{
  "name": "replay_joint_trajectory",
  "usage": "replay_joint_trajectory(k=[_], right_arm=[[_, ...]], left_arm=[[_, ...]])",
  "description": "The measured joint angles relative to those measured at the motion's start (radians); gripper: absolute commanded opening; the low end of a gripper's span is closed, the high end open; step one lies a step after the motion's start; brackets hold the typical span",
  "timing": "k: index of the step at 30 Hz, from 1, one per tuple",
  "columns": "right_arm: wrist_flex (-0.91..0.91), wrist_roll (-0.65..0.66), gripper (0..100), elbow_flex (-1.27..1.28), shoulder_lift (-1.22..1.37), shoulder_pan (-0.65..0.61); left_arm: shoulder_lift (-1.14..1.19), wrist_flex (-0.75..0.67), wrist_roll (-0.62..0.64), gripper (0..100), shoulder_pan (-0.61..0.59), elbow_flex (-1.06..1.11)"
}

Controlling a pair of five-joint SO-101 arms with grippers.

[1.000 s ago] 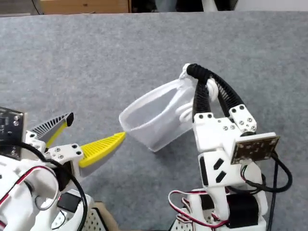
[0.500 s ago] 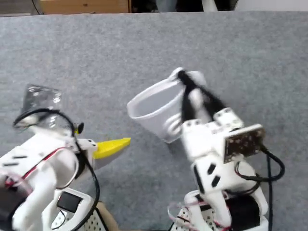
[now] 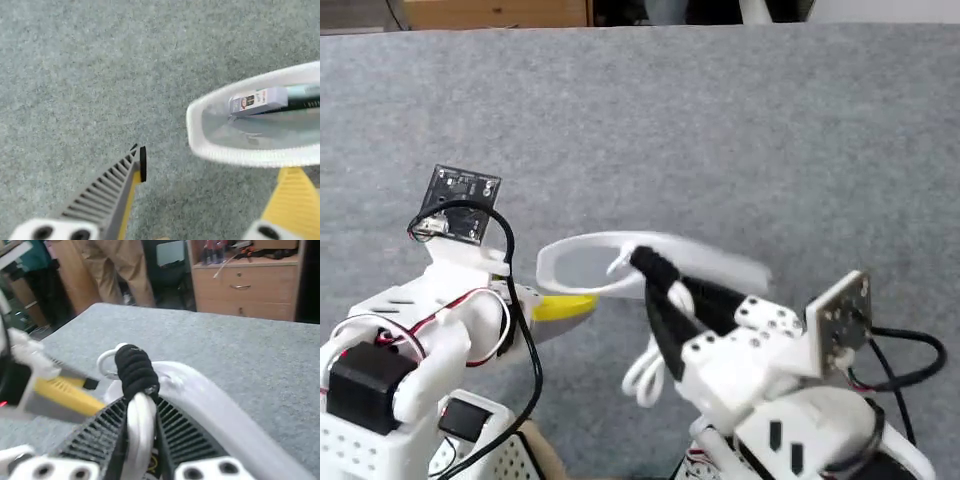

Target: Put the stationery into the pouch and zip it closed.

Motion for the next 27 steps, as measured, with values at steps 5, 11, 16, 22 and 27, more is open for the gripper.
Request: replay_joint_trajectory(k=[5,11,16,22,27], right_arm=[[0.092,0.049,1.2,-0.098,-0.002,-0.044],[0.123,0.112,1.2,-0.143,-0.002,-0.046],[0.124,0.17,1.2,-0.143,-0.002,-0.046],[0.1,0.175,1.2,-0.149,0.092,-0.046],[-0.014,0.176,1.2,-0.149,0.173,0.044]], left_arm=[[0.0,-0.054,0.0,41,-0.083,0.0],[0.0,-0.098,0.0,41,-0.155,0.0],[0.0,-0.098,0.0,41,-0.155,0.0],[0.0,-0.006,-0.04,41,-0.08,0.0],[-0.012,0.058,-0.072,45,0.071,0.0]])
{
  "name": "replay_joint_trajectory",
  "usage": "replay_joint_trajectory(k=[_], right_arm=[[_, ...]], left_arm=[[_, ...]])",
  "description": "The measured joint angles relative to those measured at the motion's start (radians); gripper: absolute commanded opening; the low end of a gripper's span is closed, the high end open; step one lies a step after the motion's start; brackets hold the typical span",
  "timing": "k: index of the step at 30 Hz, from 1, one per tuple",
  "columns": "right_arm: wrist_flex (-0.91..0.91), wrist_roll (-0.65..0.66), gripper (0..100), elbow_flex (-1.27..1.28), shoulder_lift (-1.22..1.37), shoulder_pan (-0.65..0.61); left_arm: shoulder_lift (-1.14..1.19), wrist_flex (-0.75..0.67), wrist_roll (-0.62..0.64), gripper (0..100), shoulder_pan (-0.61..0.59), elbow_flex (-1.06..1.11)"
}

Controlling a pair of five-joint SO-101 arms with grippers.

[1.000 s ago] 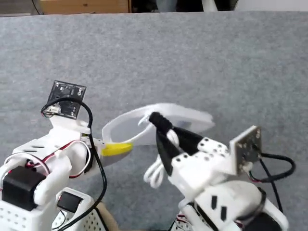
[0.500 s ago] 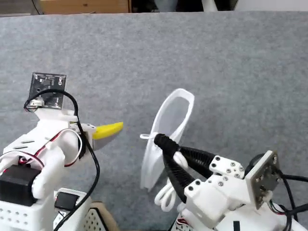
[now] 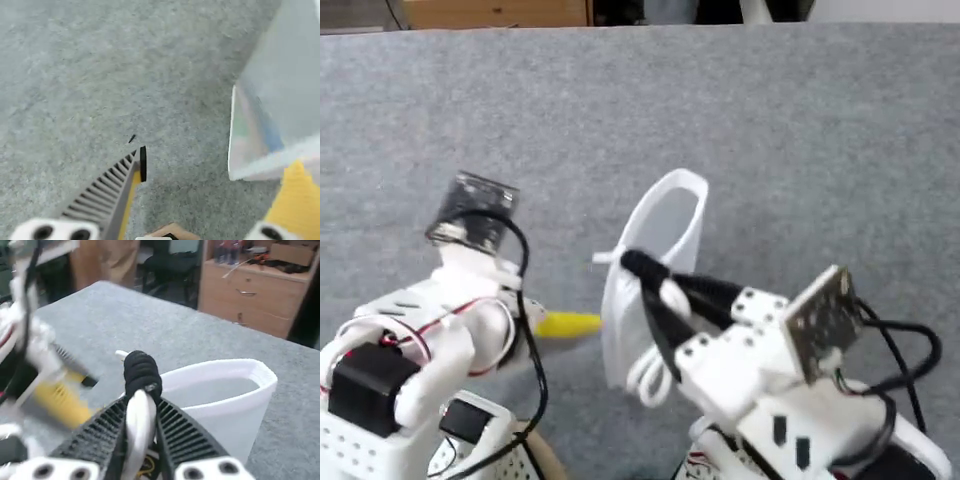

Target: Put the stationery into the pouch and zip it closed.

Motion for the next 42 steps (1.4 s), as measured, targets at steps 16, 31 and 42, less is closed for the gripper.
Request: replay_joint_trajectory(k=[16,31,42], right_arm=[[-0.091,0.0,1.2,0.092,0.058,0.132],[-0.091,0.0,1.2,0.097,0.006,0.132],[-0.091,0.0,1.2,0.098,-0.034,0.132]], left_arm=[[-0.051,0.0,-0.018,45,0.028,-0.189],[0.133,-0.058,-0.025,45,0.118,-0.27],[0.292,-0.103,-0.058,45,0.189,-0.311]])
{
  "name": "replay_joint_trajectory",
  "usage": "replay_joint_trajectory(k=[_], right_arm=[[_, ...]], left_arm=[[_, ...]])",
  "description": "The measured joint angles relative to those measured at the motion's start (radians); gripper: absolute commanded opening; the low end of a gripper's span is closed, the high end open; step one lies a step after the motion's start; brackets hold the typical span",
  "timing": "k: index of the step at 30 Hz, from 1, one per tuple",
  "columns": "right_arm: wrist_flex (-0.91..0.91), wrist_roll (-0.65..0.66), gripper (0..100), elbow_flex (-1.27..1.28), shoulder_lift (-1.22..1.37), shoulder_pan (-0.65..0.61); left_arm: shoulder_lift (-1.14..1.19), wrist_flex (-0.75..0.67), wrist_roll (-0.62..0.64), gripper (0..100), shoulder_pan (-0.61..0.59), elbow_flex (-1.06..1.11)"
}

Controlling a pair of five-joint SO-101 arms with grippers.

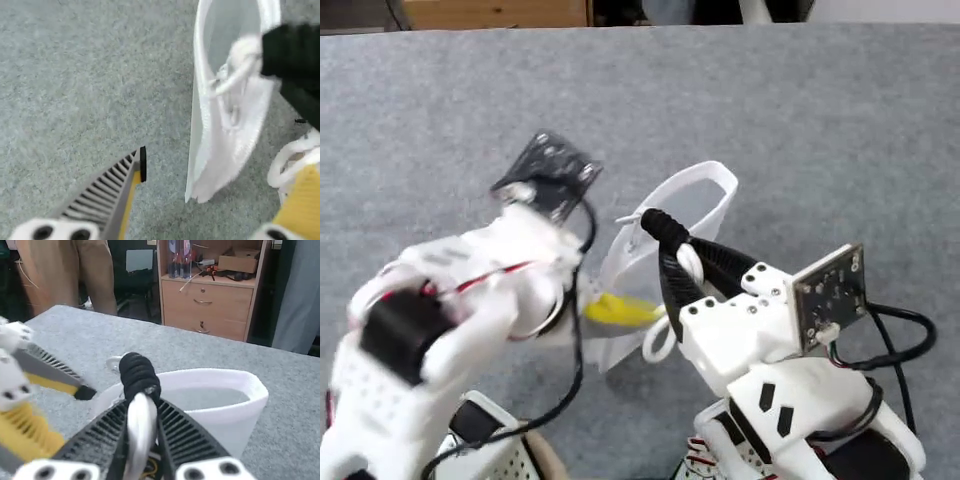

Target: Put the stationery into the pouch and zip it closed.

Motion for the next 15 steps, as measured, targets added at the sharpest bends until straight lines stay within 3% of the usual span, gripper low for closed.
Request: replay_joint_trajectory(k=[15], right_arm=[[0.025,0.0,1.2,0.0,-0.002,0.002]], left_arm=[[0.071,-0.063,-0.057,45,0.005,0.0]])
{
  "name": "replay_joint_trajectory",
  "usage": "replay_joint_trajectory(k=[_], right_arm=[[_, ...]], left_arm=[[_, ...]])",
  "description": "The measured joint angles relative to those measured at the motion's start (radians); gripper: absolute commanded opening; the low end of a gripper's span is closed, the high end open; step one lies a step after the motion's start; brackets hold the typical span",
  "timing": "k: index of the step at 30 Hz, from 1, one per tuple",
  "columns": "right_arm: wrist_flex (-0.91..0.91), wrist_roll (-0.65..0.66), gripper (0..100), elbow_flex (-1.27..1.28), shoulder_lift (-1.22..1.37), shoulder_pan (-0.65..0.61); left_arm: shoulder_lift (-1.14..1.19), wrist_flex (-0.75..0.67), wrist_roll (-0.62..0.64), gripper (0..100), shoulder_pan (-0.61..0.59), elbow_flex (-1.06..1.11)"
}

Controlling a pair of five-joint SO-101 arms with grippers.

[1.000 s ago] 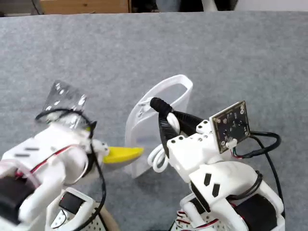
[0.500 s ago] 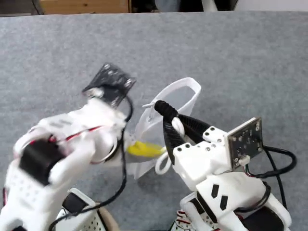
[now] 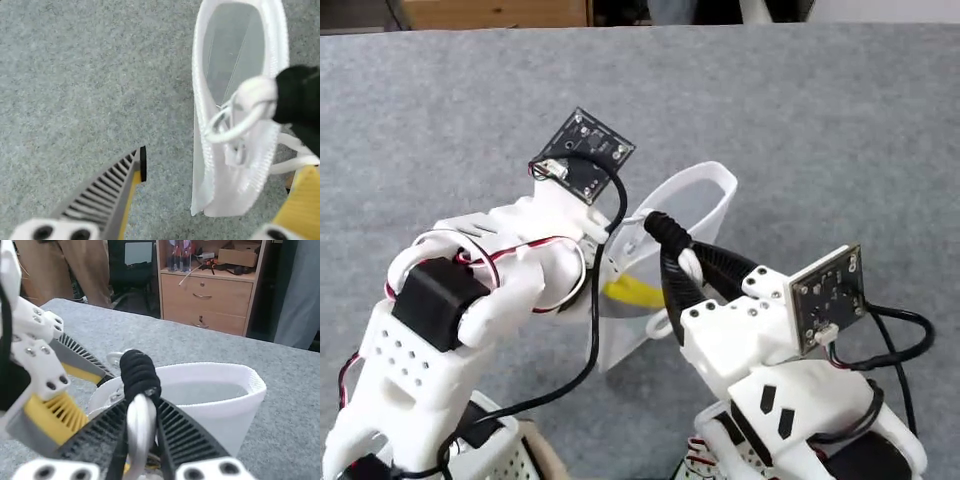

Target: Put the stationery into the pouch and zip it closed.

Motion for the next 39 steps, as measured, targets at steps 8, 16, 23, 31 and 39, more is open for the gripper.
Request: replay_joint_trajectory(k=[8,16,23,31,39], right_arm=[[0.0,0.0,1.2,0.0,0.0,0.0],[0.0,0.0,1.2,0.0,0.0,-0.002],[0.0,0.0,1.2,0.0,0.006,-0.002],[-0.002,0.0,1.2,0.0,0.002,-0.002],[-0.081,0.002,1.2,0.002,0.002,0.08]], left_arm=[[0.0,-0.02,-0.005,33,0.0,0.0],[0.003,-0.101,-0.008,21,0.005,0.054],[0.003,-0.103,-0.008,2,0.006,0.06],[0.003,-0.08,-0.008,3,0.009,0.061],[-0.006,-0.017,-0.098,3,0.014,0.057]])
